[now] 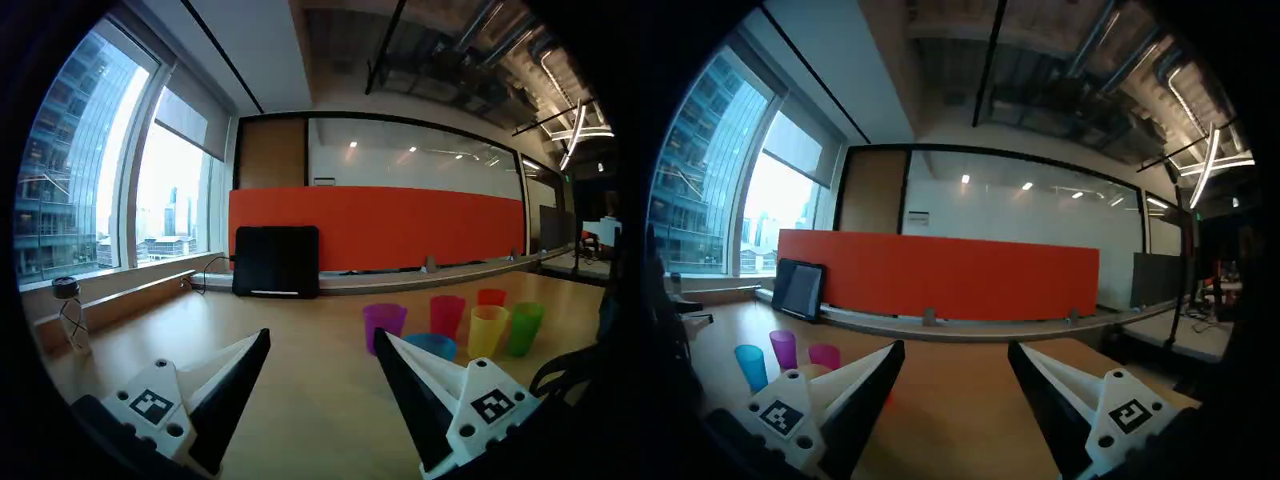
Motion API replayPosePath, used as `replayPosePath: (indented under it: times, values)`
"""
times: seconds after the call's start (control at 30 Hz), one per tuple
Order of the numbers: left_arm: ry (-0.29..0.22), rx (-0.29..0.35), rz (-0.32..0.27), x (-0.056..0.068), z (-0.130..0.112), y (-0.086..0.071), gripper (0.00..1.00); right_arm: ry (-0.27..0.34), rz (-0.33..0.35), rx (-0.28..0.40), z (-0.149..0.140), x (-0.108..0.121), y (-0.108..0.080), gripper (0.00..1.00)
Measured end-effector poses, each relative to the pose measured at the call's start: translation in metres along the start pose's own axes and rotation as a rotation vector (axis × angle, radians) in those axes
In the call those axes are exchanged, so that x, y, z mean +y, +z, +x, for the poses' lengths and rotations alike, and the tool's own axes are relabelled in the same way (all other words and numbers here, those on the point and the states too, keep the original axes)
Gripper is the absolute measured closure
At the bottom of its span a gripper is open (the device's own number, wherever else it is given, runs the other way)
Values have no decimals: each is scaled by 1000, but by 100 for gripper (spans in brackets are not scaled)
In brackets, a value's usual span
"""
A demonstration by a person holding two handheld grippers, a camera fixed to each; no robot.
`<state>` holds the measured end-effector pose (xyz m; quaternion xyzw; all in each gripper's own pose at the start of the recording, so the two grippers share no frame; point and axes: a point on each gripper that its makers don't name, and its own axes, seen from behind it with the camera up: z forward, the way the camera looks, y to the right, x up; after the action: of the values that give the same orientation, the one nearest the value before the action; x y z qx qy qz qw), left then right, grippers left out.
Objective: Pour water
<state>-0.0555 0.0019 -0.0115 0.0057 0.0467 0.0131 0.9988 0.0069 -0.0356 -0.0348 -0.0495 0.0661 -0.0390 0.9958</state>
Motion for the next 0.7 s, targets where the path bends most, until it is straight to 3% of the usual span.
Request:
replayPosePath:
  times: [0.3,0.7]
  values:
    - [0,0,0,0,-1,0,4,-42,3,12,-4,6,6,0]
    - [0,0,0,0,0,-1,4,-20,-5,19,-26,1,22,0]
